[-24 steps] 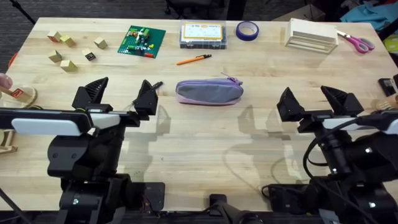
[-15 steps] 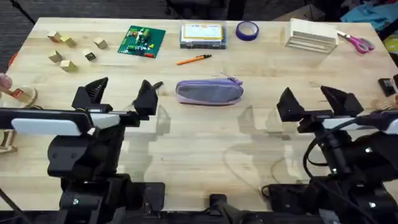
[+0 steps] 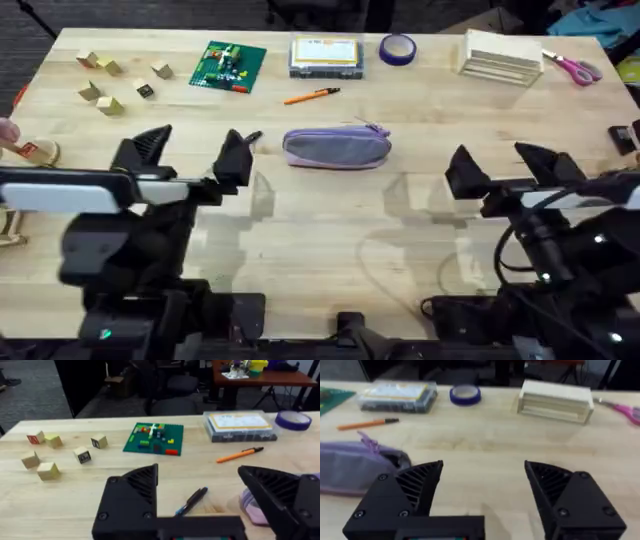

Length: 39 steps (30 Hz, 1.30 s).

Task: Unzip the bag, pick up the pens from the table one at a time and place them inside, then zip the bag closed.

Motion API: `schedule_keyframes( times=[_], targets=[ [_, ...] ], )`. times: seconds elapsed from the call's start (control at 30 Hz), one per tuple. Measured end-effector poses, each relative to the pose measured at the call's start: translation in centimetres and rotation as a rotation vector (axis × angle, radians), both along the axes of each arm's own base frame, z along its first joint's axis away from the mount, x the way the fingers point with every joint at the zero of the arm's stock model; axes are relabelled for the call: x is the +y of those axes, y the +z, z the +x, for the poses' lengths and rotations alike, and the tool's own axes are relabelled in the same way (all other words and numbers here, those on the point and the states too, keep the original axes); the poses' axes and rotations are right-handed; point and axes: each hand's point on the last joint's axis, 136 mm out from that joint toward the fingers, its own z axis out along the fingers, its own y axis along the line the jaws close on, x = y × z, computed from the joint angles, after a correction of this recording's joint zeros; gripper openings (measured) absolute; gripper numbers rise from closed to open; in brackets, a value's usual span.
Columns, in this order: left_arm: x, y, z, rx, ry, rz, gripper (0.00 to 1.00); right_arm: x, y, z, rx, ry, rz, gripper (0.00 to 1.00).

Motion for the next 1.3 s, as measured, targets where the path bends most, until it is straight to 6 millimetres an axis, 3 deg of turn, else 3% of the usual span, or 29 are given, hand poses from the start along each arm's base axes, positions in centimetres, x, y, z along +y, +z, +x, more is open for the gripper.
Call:
schedule_keyframes(
  times=[0.13,0.33,0.4,0.67,0.7,1.03,1.3],
  targets=[
    [0.0,2.3,-0.4,0.011,-0.002,0.0,0.993,0.0,0.1,-0.9,0.077,-0.001,0.007,0.998],
    [-0.3,3.7,0.2,0.091,-0.015,-0.002,0.993,0.1,4.0,-1.1,0.06,0.001,0.014,0.997],
    [-0.6,4.1,1.4,0.162,-0.033,-0.005,0.994,0.2,6.4,-0.8,0.061,0.007,0.018,0.997],
    [-1.5,4.5,4.0,0.305,-0.085,-0.011,0.994,1.3,8.6,0.8,0.155,0.069,0.036,0.998],
    [-2.2,4.7,5.1,0.428,-0.138,0.011,0.993,1.9,9.3,1.5,0.25,0.103,0.05,0.997],
    [-3.5,7.2,7.5,0.595,-0.237,0.04,0.993,2.6,9.5,2.5,0.443,0.133,0.073,0.997],
    [-4.7,8.0,7.3,0.709,-0.383,0.148,0.993,3.1,8.7,3.2,0.549,0.157,0.092,0.997]
  ],
)
